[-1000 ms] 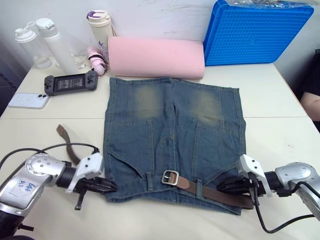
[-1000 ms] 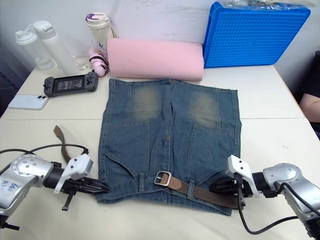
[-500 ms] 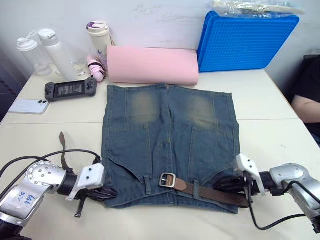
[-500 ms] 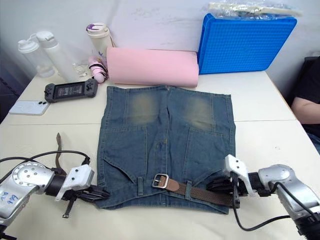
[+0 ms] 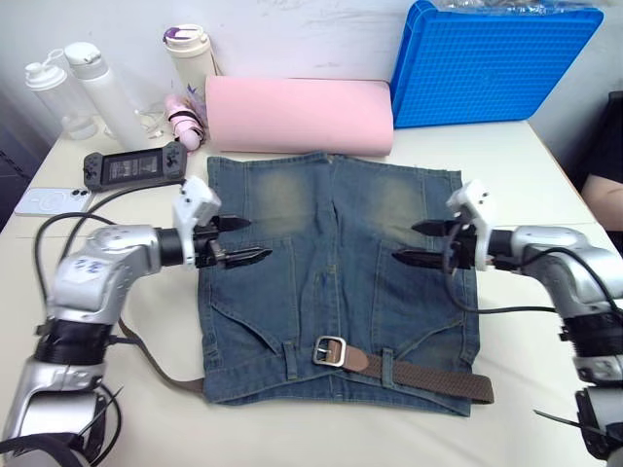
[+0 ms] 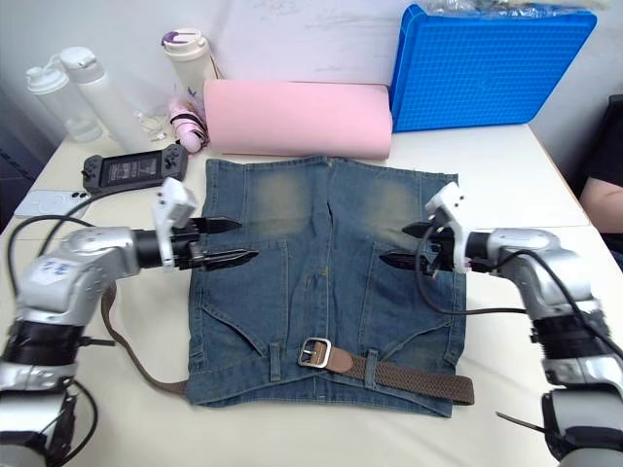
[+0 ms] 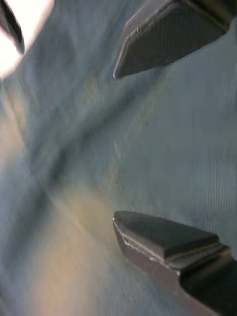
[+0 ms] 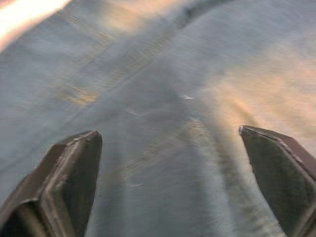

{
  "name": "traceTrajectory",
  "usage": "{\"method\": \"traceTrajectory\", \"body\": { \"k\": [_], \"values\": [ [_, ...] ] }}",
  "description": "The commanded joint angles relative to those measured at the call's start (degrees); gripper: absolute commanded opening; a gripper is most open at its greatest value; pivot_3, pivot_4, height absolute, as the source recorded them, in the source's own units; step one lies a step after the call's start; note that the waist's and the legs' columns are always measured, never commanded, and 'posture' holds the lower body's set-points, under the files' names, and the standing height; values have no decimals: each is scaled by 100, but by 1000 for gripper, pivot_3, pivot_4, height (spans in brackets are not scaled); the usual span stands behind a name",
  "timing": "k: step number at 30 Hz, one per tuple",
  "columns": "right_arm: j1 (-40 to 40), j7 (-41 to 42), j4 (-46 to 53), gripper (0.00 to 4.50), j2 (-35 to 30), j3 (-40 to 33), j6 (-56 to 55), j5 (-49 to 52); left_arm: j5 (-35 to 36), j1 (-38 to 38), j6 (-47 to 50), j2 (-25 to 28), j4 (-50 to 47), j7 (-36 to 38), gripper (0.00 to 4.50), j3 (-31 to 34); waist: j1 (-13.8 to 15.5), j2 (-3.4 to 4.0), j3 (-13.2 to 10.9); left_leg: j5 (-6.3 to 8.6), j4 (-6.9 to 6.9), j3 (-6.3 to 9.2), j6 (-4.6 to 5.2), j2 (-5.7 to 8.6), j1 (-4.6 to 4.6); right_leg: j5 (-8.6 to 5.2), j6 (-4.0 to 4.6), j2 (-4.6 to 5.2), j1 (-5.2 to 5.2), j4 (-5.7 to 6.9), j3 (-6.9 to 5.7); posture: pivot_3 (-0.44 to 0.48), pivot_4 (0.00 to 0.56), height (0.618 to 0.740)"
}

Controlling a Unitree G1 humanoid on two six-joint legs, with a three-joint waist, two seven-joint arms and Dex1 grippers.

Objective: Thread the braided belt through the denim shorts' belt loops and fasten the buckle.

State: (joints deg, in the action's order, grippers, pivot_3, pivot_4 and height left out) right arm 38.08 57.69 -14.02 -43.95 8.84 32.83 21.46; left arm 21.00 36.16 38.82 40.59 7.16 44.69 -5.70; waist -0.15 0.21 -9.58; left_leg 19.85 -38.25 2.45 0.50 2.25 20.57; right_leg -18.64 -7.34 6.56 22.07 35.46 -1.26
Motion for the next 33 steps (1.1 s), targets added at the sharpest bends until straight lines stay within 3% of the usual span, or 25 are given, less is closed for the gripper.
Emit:
{"method": "traceTrajectory", "body": {
  "k": [1,4,10,13,17,21,23,29,33],
  "values": [
    [268,104,-721,4500,232,293,-580,-606,-775,233,-379,-127,611,-259,4464,-378,-4,-6,-3,0,-1,1,0,1,0,0,-1,0,2,3,-1,0,150,740],
    [333,93,-1277,4500,372,514,-911,-1066,-1153,257,-516,-229,864,-311,4464,-584,-11,-5,-3,-1,-24,5,-1,0,50,1,-1,0,55,26,-6,0,150,740],
    [246,41,-1796,4500,471,753,-869,-1635,-1497,-52,-505,-359,924,-309,4464,-762,0,-20,31,0,-88,12,-4,-2,46,2,-4,2,22,36,-12,0,150,740],
    [107,26,-1709,4500,570,754,-467,-1616,-1459,-209,-451,-445,782,-269,3590,-754,9,-30,58,3,-78,21,-4,-2,-19,2,-4,4,-49,7,-13,0,150,740],
    [-192,190,-1281,2815,678,585,543,-1234,-1345,-395,-235,-548,464,-199,1780,-701,12,-46,126,18,-71,36,-5,-8,-38,2,-3,8,-62,7,7,0,150,740],
    [-387,241,-711,940,665,321,754,-1042,-1213,-463,-61,-720,306,-260,63,-463,15,-54,146,25,-68,61,-13,-11,-35,-3,5,10,-63,8,18,0,150,740],
    [-430,174,-372,100,636,114,489,-1003,-1114,-446,-33,-864,192,-370,0,-244,26,-52,145,26,-65,64,-13,-11,-34,-3,7,10,-61,7,18,0,150,740],
    [1,-301,-62,39,493,-118,-357,-1447,-832,-151,-726,-1411,102,-881,0,640,17,-36,93,24,-74,65,-11,-1,-5,-4,6,8,-45,6,17,0,150,740],
    [1034,-936,-1045,39,666,-276,-1404,-1795,-990,381,-1418,-1629,746,-1386,0,969,0,-34,21,10,-80,56,-14,18,31,0,0,3,21,8,4,0,150,740]
  ]
}}
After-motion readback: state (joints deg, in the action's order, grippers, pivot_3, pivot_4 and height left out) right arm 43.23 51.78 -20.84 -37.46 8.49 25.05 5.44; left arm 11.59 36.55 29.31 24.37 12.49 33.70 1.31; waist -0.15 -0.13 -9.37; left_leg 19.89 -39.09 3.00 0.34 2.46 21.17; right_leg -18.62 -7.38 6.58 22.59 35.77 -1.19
